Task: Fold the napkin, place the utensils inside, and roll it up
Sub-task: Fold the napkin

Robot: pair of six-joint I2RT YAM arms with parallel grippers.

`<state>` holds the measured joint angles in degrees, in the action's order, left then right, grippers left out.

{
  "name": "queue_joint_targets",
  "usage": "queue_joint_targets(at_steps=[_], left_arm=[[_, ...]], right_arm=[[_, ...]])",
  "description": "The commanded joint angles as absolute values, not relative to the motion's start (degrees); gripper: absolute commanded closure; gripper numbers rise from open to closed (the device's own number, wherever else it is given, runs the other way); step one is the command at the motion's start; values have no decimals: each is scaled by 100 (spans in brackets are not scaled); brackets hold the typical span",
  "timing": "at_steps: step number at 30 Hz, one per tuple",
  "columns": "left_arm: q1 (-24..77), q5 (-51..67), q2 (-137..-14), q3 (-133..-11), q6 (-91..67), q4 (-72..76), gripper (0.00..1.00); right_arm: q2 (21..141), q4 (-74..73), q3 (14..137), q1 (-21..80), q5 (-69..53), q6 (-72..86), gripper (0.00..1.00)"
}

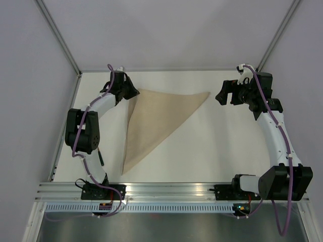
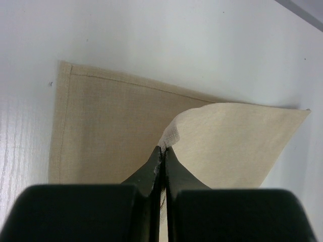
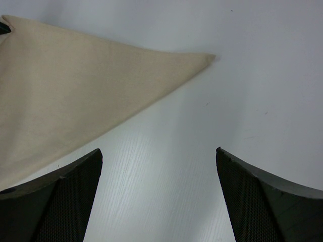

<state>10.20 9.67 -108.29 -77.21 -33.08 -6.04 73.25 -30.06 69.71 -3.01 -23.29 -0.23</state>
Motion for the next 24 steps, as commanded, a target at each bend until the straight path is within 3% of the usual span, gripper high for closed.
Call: queue_joint_targets(at_steps=[1, 24], left_arm=[[967, 1169, -10916, -8033, -3103, -642, 98], [870, 1222, -11092, -8139, -3103, -694, 98]], right_arm=[[7374, -3067, 6952, -290, -2329, 53, 2], [7418, -3094, 6952, -290, -2320, 44, 2]])
